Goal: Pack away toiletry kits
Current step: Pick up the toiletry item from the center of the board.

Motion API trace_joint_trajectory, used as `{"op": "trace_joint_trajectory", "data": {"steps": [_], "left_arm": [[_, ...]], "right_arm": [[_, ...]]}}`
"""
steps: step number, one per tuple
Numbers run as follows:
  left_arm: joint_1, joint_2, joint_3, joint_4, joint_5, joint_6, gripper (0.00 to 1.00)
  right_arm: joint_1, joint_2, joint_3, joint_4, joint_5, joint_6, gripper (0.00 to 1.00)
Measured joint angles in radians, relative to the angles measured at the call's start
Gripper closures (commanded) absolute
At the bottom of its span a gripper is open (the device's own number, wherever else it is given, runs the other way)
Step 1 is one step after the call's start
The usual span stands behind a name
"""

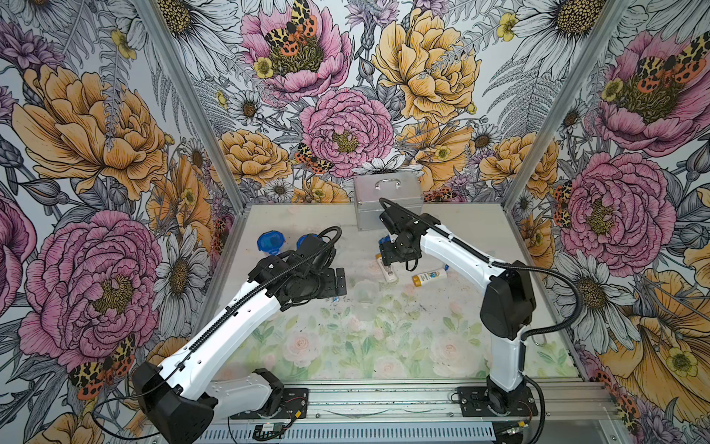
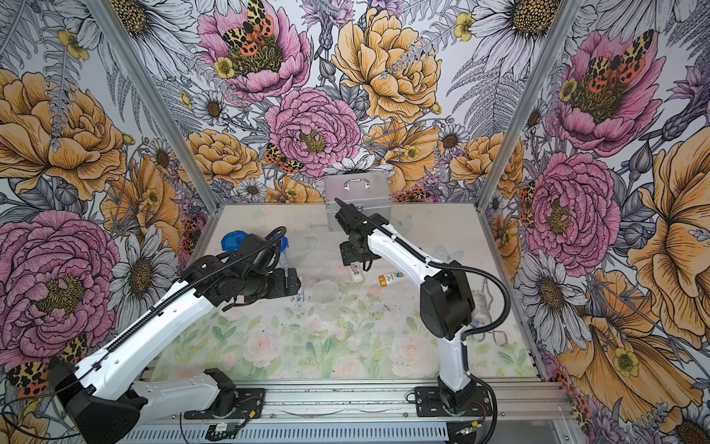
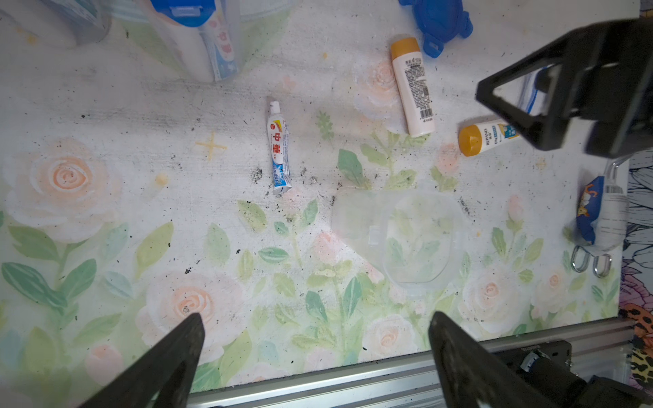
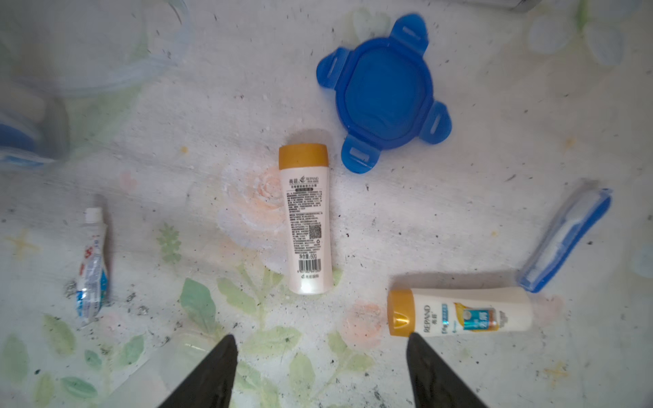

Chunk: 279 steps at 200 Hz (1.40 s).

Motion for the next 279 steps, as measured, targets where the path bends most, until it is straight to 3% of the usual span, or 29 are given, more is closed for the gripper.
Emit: {"op": "trace_joint_trajectory", "data": {"steps": [43, 88, 134, 217, 279], "left_arm": [[0.0, 0.0, 0.0, 0.0, 0.0, -0.019, 0.02], [0.0, 0.0, 0.0, 0.0, 0.0, -0.028, 0.01], [0.001, 0.0, 0.0, 0.0, 0.0, -0.038, 0.02], [0.022, -0.015, 0.0, -0.001, 0.005, -0.038, 0.02], [0.107, -0.087, -0.012, 0.0, 0.127, -0.013, 0.02]], "right_arm": [[-0.007, 0.159, 0.056, 0.008, -0.04, -0.029, 0.26], [-0.021, 0.225, 0.087, 0.021, -0.065, -0.04, 0.31], [-0.028, 0.28, 0.09, 0.039, -0.084, -0.053, 0.44], [-0.031, 0.277, 0.066, 0.075, -0.09, -0.063, 0.7], [-0.033, 0.093, -0.177, 0.184, -0.114, -0.092, 0.82]]}}
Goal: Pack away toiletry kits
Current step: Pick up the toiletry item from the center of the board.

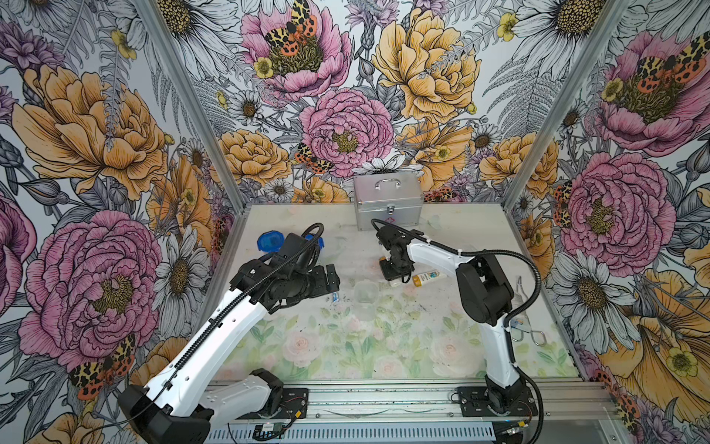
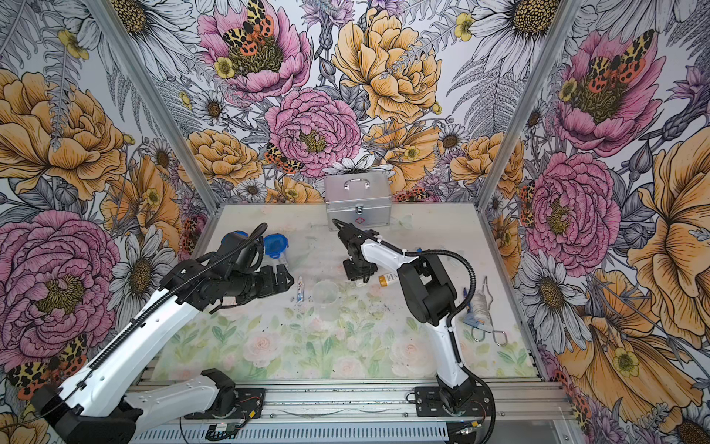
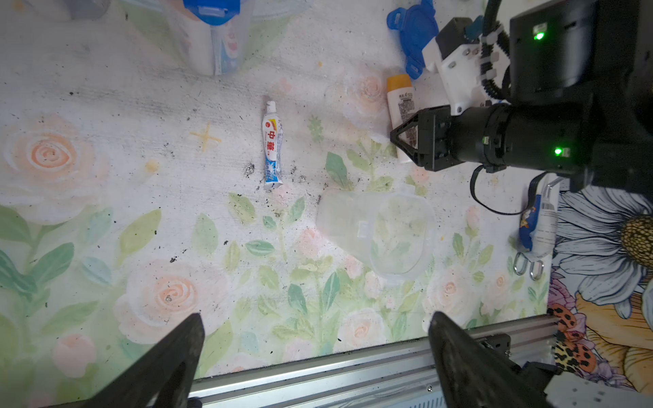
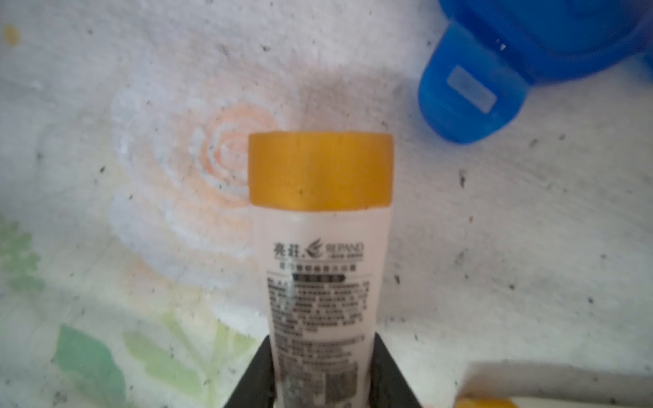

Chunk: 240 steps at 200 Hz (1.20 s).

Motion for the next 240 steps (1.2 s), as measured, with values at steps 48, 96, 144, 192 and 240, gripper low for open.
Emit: {"op": "trace_joint_trajectory", "data": {"steps": [48, 96, 144, 192, 240], "left_arm": [[0.047, 0.032, 0.027, 0.045, 0.189, 0.049, 0.01], [0.045, 0.124, 0.05, 0.152, 0.328, 0.048, 0.02], [-0.011, 0.19, 0.092, 0.25, 0.391, 0.047, 0.06], [-0.031, 0.202, 0.081, 0.286, 0.412, 0.038, 0.22], [-0.03, 0.203, 0.061, 0.327, 0.431, 0.016, 0.44]], "right_arm": [[0.036, -0.408, -0.237, 0.12, -0.05, -0.061, 0.82], [0.19, -0.684, -0.36, 0.214, -0.113, -0.095, 0.84], [0.283, -0.713, -0.376, 0.224, -0.139, -0.096, 0.85], [0.305, -0.717, -0.378, 0.264, -0.143, -0.082, 0.84], [0.331, -0.728, -0.406, 0.294, -0.153, -0.074, 0.83]]}}
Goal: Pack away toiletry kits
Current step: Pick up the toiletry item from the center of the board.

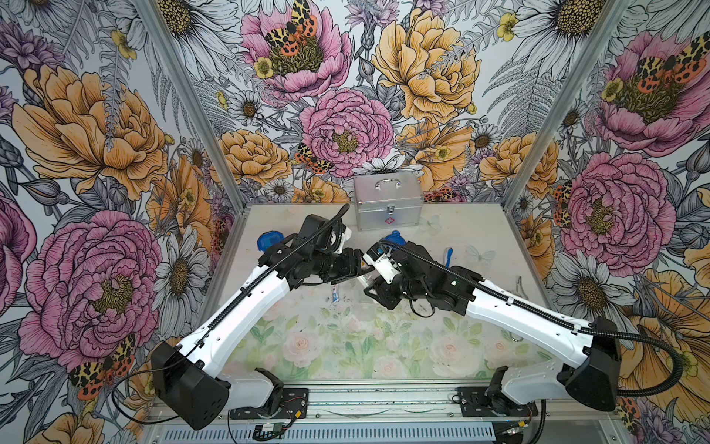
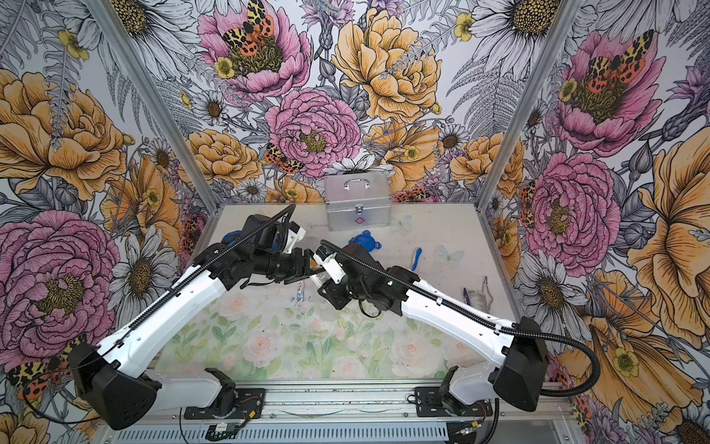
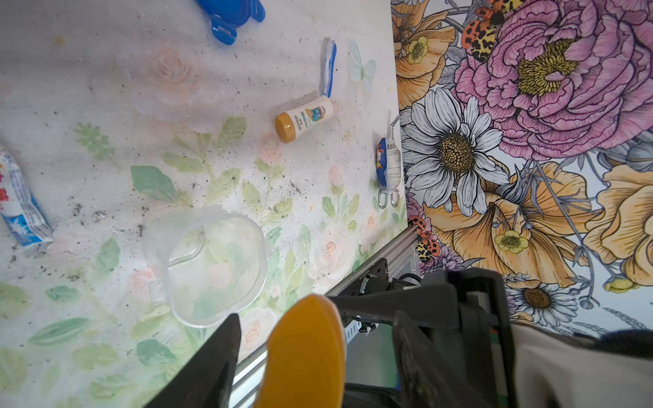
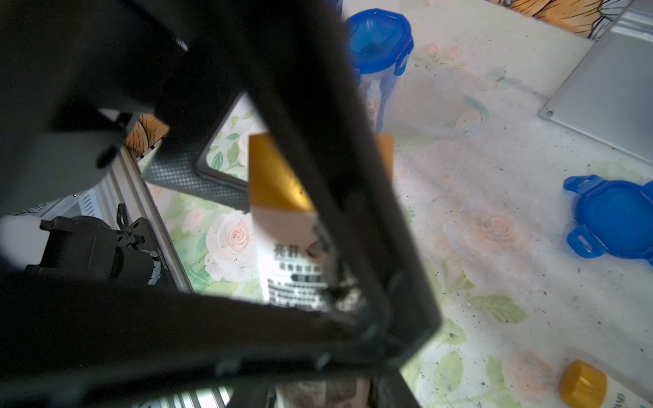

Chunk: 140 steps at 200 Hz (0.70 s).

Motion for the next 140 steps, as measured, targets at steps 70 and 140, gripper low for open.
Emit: {"op": "trace_joint_trajectory", "data": {"steps": [70, 140], "left_arm": [[0.003, 0.0, -0.026, 0.047, 0.037, -0.024, 0.75], [0.014, -0.032, -0.052, 0.06, 0.024, -0.013, 1.0]], "right_arm": [[0.003, -0.032, -0.013, 0.008, 0.0, 0.0, 0.8], [0.001, -0.091, -0.098, 0.055, 0.038, 0.043, 0.01]]}}
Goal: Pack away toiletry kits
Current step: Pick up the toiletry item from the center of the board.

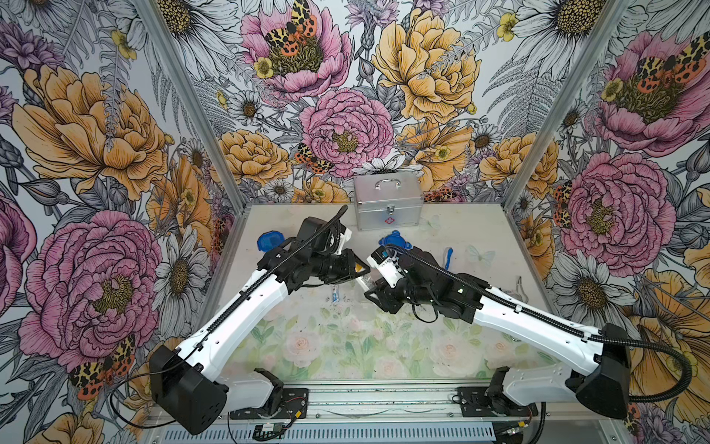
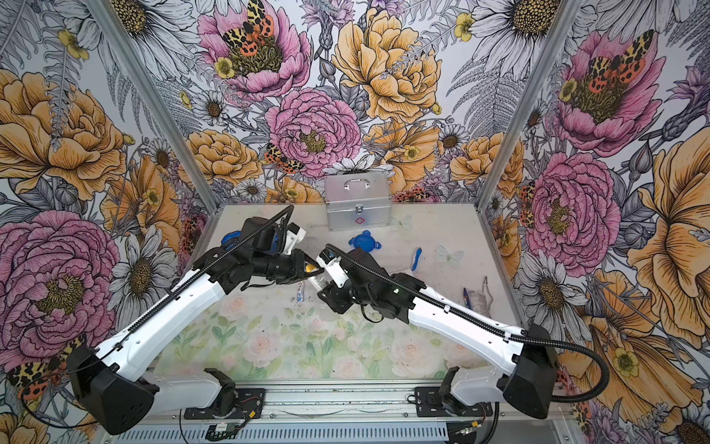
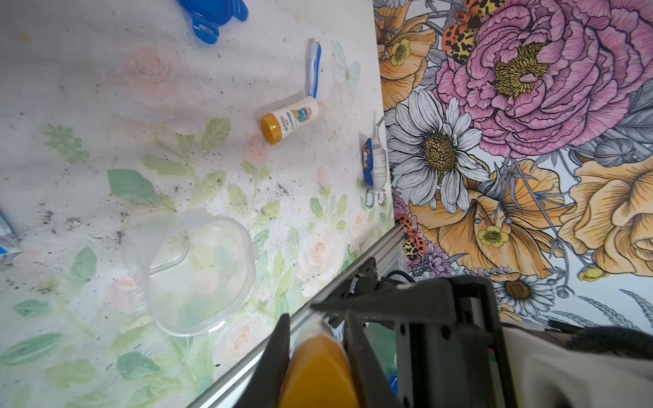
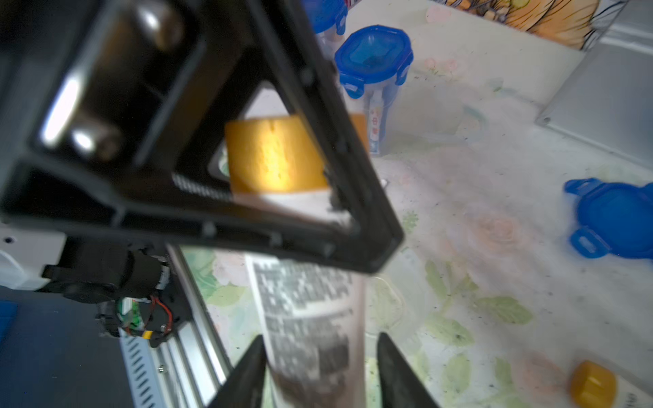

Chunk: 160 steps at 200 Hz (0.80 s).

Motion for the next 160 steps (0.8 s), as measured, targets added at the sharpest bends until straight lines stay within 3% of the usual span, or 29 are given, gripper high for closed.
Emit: {"op": "trace_joint_trajectory", "data": {"steps": [30, 73, 108, 160], "left_arm": [[-0.036, -0.021, 0.017, -0.018, -0.145, 0.049, 1.0], [-0.173, 0.016, 0.058, -0.02, -0.421, 0.128, 1.0], [-0.267, 0.083, 0.077, -0.022, -0.615, 0.181, 1.0], [-0.287, 0.109, 0.075, -0.023, -0.738, 0.229, 1.0]], "right_arm": [[-0.088, -0.162, -0.132, -0.009, 0.053, 0.076, 0.0], [-0.28, -0.326, -0.204, -0.073, 0.151, 0.232, 0.01], [-0.372, -0.238, -0.204, -0.181, 0.186, 0.36, 0.01], [-0.417, -0.01, -0.199, -0.241, 0.193, 0.481, 0.0]]}}
